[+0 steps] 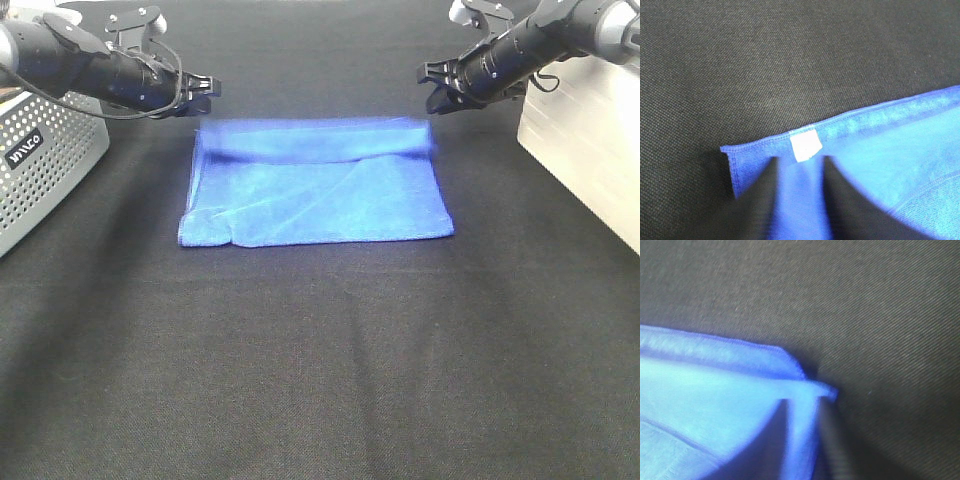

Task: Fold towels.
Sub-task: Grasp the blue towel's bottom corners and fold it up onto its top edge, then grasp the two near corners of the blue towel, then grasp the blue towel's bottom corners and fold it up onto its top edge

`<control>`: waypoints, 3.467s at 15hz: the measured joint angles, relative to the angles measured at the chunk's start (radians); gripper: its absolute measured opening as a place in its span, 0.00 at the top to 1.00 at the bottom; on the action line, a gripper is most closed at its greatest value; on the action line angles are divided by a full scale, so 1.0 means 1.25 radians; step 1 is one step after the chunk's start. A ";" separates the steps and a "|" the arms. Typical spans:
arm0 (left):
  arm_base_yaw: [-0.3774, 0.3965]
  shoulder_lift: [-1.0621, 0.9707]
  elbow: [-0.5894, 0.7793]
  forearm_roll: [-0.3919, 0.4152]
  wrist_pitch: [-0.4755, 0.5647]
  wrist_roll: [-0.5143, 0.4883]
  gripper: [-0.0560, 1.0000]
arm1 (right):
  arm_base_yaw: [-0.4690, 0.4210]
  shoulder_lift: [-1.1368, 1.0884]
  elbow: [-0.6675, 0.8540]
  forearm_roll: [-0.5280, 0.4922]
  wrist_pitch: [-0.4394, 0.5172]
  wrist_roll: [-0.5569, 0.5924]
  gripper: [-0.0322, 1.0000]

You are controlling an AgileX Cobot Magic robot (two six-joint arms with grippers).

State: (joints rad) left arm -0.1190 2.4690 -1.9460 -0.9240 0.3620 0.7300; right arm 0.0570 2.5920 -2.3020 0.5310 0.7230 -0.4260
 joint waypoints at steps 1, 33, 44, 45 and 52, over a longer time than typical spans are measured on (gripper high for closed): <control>0.000 -0.001 -0.001 0.001 -0.001 0.001 0.36 | 0.000 0.000 0.000 -0.001 0.002 0.001 0.50; -0.057 -0.166 0.389 0.112 0.130 -0.358 0.25 | -0.010 -0.168 0.422 0.045 0.226 0.077 0.32; -0.058 -0.158 0.385 0.179 0.213 -0.398 0.94 | 0.015 -0.147 0.422 0.044 0.232 0.120 0.97; -0.059 -0.168 0.385 0.232 0.254 -0.419 0.94 | 0.016 -0.158 0.436 0.044 0.259 0.122 0.97; -0.060 -0.320 0.574 0.322 0.333 -0.437 0.94 | 0.025 -0.378 0.815 0.049 0.159 0.110 0.97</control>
State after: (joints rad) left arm -0.1940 2.0690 -1.2280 -0.5220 0.7780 0.1840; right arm 0.0880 2.1200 -1.2830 0.5920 0.9220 -0.2880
